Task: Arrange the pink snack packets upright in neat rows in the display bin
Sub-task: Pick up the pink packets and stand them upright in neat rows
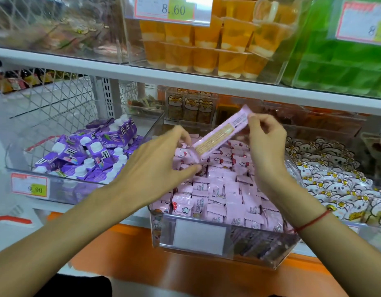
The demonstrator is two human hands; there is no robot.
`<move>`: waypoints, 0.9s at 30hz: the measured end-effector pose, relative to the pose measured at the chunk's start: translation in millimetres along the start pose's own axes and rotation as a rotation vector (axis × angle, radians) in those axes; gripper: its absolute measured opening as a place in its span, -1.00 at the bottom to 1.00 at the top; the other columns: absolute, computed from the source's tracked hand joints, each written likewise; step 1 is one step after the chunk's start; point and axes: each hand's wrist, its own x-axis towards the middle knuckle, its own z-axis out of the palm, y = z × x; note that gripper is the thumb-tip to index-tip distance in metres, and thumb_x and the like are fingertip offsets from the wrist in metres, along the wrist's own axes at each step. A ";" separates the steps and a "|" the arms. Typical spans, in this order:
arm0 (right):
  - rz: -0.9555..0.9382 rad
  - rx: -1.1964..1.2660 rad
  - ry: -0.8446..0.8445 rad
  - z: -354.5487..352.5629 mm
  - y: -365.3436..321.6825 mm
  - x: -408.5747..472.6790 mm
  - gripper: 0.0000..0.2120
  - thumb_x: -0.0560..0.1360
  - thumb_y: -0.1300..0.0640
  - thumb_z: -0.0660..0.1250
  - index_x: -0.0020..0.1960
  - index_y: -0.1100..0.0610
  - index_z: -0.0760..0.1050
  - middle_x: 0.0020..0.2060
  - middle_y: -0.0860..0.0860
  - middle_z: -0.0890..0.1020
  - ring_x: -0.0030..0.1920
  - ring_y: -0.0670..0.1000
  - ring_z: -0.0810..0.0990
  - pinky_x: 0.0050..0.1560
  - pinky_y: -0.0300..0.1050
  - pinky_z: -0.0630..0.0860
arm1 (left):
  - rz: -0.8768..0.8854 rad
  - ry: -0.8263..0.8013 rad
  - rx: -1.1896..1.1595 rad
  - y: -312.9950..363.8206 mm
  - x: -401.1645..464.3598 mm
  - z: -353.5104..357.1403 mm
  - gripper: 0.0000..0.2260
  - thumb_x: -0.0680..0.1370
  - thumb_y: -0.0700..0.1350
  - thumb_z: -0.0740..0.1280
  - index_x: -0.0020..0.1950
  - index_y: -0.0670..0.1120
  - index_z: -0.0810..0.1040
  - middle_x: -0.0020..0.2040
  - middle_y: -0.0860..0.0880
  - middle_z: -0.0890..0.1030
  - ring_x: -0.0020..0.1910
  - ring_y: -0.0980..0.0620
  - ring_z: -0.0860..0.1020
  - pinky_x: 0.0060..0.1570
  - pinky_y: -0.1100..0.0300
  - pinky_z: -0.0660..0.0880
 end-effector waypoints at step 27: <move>-0.142 -0.380 -0.413 -13.1 0.9 4.3 -0.73 0.49 0.08 0.37 0.10 0.15 0.39 -0.13 -0.05 0.58 -0.26 -0.23 0.57 -0.27 -0.44 0.47 | -0.074 0.049 -0.164 2.7 2.9 -10.1 -0.77 0.50 0.19 0.29 0.06 0.12 0.49 -0.03 0.23 0.60 -0.05 0.25 0.55 -0.02 0.09 0.53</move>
